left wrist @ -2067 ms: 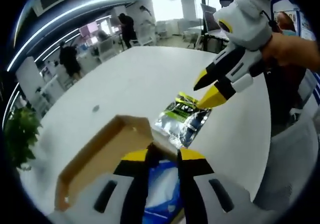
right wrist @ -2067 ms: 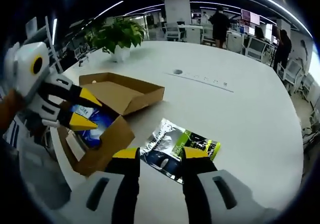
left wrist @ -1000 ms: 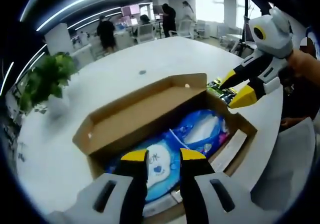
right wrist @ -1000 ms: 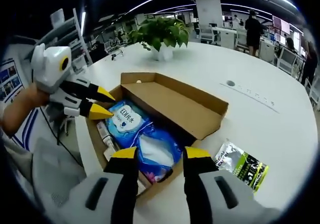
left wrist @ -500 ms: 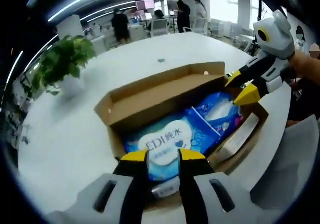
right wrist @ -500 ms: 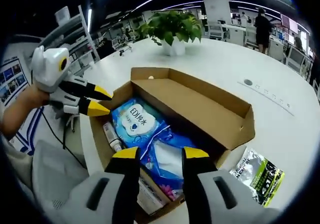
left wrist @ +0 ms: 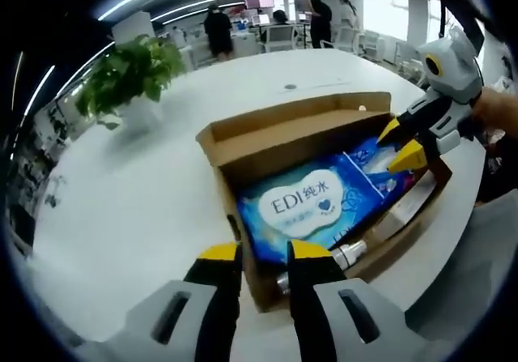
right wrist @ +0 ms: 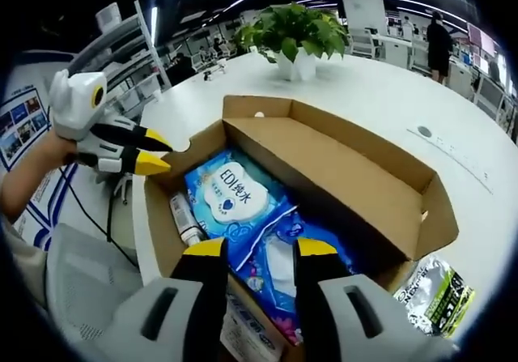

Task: Operate the shoe box by opening the lid, removing the specified soft item, and placing it in the target area until the item is outside and the box remains undamaged.

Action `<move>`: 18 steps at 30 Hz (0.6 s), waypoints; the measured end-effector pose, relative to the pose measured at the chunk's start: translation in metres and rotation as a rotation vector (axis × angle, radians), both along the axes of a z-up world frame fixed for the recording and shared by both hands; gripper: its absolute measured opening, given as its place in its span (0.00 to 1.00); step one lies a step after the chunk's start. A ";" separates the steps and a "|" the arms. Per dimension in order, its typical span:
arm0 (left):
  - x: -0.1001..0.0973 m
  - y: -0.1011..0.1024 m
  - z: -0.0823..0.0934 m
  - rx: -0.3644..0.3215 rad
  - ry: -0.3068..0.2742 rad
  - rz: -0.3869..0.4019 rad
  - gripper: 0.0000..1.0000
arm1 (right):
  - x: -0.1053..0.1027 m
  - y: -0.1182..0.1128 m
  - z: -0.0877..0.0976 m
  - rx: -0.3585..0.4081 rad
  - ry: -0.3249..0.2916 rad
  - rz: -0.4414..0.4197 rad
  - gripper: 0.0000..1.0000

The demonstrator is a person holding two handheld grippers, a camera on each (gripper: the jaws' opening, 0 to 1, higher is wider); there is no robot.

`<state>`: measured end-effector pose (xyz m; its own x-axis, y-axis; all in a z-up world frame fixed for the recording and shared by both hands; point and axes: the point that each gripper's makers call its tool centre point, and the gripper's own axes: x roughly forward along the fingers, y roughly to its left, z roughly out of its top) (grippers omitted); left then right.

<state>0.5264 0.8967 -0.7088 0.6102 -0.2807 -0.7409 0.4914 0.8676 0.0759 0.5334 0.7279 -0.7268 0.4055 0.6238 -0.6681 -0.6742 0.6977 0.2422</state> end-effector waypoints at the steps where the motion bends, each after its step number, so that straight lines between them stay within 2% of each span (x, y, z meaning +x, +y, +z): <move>1: -0.001 0.001 0.001 -0.010 0.000 0.017 0.18 | 0.000 0.001 -0.001 -0.001 0.001 0.004 0.29; 9: -0.003 0.003 0.006 -0.029 -0.001 0.052 0.18 | 0.008 0.012 -0.011 -0.015 0.012 0.021 0.28; 18: -0.008 0.015 -0.004 -0.016 0.018 0.087 0.17 | 0.017 0.019 -0.022 -0.038 0.025 0.033 0.26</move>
<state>0.5188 0.9116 -0.7127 0.6196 -0.2397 -0.7474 0.4156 0.9080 0.0533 0.5501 0.7471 -0.7484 0.3681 0.6102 -0.7015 -0.6909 0.6844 0.2328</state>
